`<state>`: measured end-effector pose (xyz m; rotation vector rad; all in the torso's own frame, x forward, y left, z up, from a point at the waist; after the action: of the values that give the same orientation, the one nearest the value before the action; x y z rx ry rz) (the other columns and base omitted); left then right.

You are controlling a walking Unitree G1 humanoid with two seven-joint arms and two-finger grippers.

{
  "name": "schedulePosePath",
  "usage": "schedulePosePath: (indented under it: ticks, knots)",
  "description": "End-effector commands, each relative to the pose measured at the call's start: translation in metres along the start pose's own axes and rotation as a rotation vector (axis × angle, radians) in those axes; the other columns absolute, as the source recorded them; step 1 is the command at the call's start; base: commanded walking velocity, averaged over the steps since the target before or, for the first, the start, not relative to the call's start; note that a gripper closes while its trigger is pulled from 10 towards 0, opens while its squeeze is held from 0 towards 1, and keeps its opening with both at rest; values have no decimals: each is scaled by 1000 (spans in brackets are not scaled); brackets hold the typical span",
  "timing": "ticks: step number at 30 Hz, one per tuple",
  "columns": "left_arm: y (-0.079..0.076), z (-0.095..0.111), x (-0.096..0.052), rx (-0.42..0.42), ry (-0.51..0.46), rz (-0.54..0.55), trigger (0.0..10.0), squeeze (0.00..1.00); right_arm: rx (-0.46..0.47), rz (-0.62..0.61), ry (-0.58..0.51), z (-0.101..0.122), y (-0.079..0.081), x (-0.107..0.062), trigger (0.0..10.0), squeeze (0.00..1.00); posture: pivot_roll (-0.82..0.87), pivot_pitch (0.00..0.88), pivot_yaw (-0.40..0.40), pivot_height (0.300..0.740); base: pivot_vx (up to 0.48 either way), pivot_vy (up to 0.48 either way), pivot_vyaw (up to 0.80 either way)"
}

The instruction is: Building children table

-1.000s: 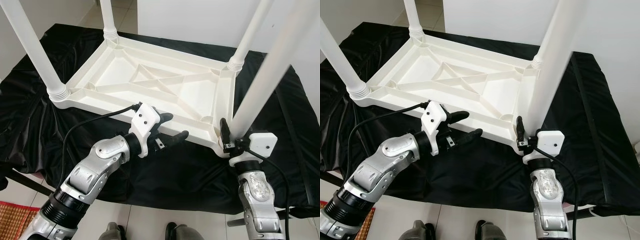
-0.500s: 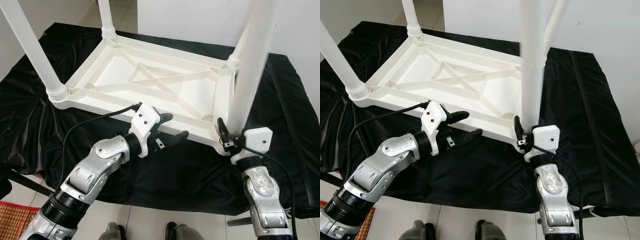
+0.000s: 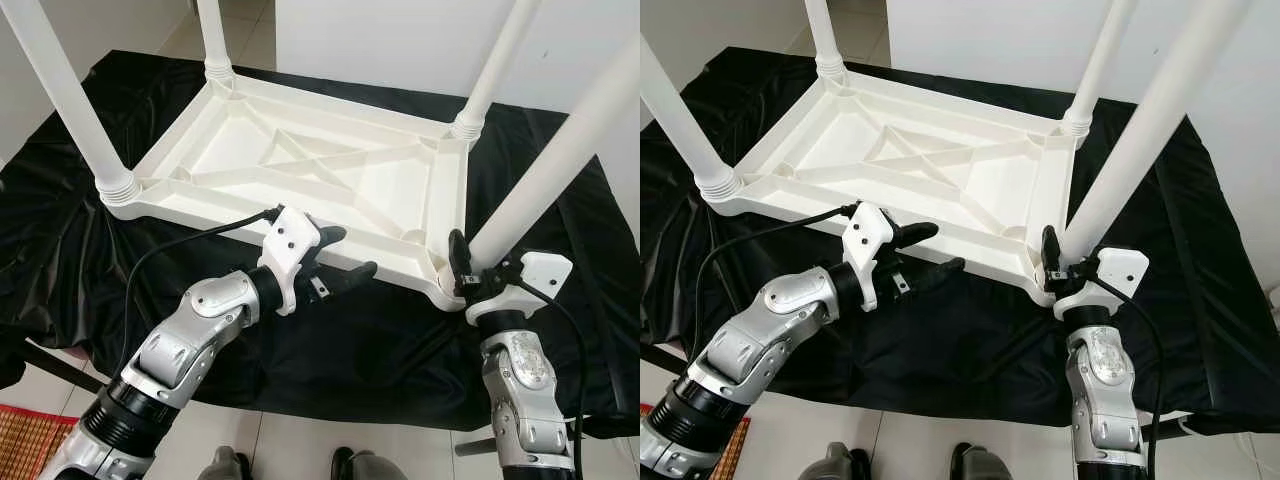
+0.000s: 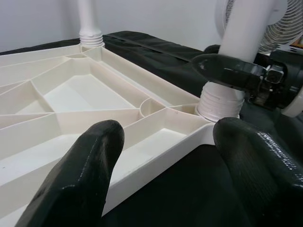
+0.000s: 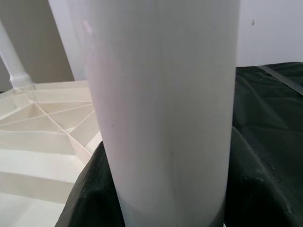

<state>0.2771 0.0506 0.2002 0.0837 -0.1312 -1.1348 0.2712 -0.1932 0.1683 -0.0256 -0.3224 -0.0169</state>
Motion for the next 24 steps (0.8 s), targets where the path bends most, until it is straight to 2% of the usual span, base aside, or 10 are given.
schedulePosePath:
  ticks: [1, 8, 11, 19, 24]
  knots:
    - [-8, 1, -1, 10, 0, -104, 10000, 0, 22, -31, 97, -21, -2, -12, 10000, 0, 50, 147, -7, 740, 0, 0, 0]
    - [-8, 1, -1, 8, 0, -101, 10000, 0, 40, -51, 32, -16, 2, -20, 10000, 0, 50, 151, -11, 740, 0, 0, 0]
    - [-8, 1, -1, 8, 2, -100, 10000, 0, 25, -111, 9, -18, -1, -28, 10000, 0, 50, 159, -11, 740, 0, 0, 0]
    - [-7, 1, -2, 8, 3, -95, 10000, 0, 37, -164, 38, -26, -4, -33, 10000, 0, 53, 167, -7, 740, 0, 0, 0]
    - [-7, 2, -3, 9, 3, -94, 10000, 0, 8, -155, 55, -26, -5, -28, 10000, 0, 55, 172, -6, 740, 0, 0, 0]
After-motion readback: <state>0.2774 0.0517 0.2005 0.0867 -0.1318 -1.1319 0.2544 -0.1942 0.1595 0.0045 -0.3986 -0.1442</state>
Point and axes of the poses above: a point about 5 cm out from each wrist's last joint towards the gripper, its own x axis pointing out of the wrist towards the gripper, its own z axis along the axis of the wrist's last joint, y = z × x, the point moved 1 cm from there along x, pointing out of the wrist towards the gripper, and after that the axes turned 3 degrees about -x, right-handed, at the moved point
